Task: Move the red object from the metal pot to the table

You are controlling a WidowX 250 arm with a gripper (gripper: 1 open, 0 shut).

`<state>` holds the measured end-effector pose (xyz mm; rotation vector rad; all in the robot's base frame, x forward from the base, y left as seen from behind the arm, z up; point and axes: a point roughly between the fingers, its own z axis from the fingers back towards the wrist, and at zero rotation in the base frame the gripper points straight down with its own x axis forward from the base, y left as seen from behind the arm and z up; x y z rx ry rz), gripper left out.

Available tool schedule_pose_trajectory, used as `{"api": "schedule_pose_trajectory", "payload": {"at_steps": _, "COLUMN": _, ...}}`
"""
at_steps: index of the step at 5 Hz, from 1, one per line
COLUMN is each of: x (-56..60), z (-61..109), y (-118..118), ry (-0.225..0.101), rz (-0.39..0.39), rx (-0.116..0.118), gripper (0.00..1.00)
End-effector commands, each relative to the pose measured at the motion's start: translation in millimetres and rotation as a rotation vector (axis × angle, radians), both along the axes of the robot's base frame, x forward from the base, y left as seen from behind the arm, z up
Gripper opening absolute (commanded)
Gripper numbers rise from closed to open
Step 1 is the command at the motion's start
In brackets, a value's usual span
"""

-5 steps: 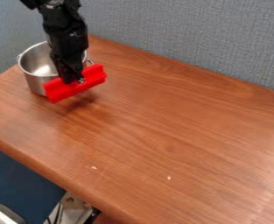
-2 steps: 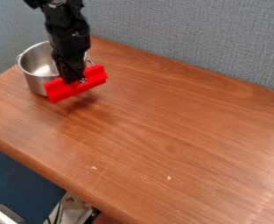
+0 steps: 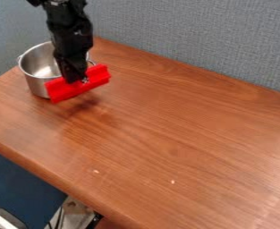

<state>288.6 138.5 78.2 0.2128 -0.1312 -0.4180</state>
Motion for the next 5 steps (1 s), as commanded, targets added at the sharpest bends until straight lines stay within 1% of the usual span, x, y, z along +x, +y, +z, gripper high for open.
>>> {"api": "schedule_pose_trajectory", "payload": {"at_steps": 1, "x": 11.2, "z": 26.7, "y": 2, "ry": -0.076, "rz": -0.018, "rx": 0.052, "gripper": 0.00}}
{"api": "schedule_pose_trajectory", "payload": {"at_steps": 3, "x": 12.0, "z": 12.6, "y": 8, "ry": -0.055, "rz": -0.018, "rx": 0.058, "gripper": 0.00}}
{"api": "schedule_pose_trajectory", "payload": {"at_steps": 4, "x": 21.2, "z": 30.6, "y": -11, "ry": -0.082, "rz": -0.058, "rx": 0.085, "gripper": 0.00}}
{"api": "schedule_pose_trajectory", "payload": {"at_steps": 5, "x": 43.2, "z": 44.7, "y": -44, "ry": -0.107, "rz": -0.134, "rx": 0.102, "gripper": 0.00}}
